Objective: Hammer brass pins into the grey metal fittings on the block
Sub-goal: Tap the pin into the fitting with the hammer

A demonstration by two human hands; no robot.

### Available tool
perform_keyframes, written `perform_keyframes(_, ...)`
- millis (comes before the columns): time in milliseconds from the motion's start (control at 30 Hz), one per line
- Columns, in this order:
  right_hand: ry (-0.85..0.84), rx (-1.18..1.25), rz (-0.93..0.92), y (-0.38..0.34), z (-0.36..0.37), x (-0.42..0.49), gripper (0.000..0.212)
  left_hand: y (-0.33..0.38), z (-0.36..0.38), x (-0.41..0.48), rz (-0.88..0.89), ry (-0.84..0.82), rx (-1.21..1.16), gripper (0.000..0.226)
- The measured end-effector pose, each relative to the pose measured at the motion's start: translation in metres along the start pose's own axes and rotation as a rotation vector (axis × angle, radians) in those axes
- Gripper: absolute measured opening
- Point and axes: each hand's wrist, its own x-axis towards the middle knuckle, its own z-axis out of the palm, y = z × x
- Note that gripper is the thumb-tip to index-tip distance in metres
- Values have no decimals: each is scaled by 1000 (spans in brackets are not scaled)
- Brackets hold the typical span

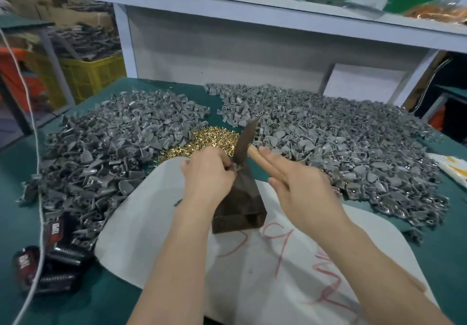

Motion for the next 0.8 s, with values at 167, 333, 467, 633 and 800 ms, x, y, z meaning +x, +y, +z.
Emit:
perform_keyframes(167,-84,233,158,18,0,24,49,-1,-1,1,0,-11,13,17)
perform_keyframes(333,-186,101,347,23,38,37,26,-1,-1,0,-5,-15,19,15)
perform_keyframes(467,-285,-77,355,25,54,37,26,-1,-1,1,5,-17,26,10)
perform_keyframes(633,-91,101,191,16,30,49,37,2,2,0,36,-15,-22,13)
perform_keyframes(800,-165,345,63,2,15,78,8,6,2,0,60,5,-303,12)
